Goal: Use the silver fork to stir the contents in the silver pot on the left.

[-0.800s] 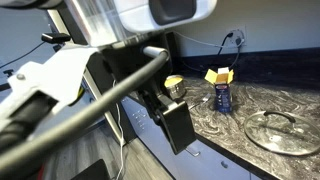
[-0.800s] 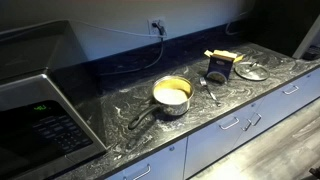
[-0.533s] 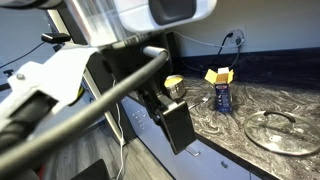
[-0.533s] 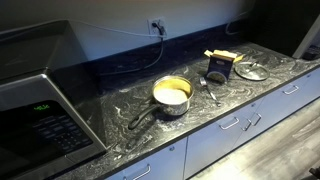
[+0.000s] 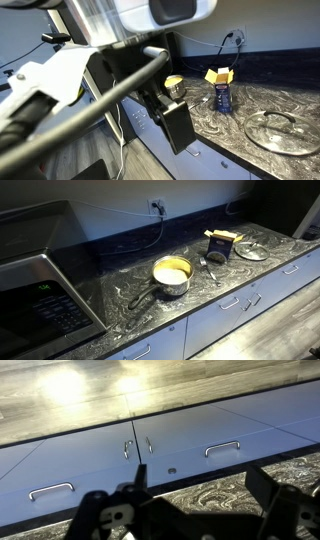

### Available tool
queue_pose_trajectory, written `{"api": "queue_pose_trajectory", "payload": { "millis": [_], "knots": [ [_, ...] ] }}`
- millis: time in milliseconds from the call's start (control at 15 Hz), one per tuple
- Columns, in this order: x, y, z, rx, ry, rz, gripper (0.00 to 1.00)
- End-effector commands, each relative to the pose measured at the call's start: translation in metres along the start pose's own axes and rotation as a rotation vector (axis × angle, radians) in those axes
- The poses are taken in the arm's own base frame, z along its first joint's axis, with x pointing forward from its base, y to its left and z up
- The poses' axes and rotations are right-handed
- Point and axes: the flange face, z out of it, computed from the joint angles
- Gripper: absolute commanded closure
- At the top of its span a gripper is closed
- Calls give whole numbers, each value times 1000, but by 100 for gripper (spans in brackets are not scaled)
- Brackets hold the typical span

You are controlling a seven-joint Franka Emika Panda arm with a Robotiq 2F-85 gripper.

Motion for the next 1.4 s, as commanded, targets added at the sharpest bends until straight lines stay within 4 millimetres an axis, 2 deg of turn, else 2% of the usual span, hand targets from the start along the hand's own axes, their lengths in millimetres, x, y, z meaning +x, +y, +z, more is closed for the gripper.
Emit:
{"api": "queue_pose_trajectory", "payload": {
  "millis": [0, 267, 400, 533, 667, 867, 1133, 1333],
  "knots": [
    [0, 0, 0, 0, -1, 0, 0],
    [0, 0, 0, 0, -1, 0, 0],
    [2, -17, 1, 6, 16, -13, 0],
    [5, -43, 3, 17, 40, -16, 0],
    [9, -77, 9, 27, 74, 13, 0],
    [18, -136, 30, 17, 132, 74, 0],
    [20, -218, 70, -42, 201, 94, 0],
    [23, -269, 99, -94, 210, 59, 0]
  ]
}}
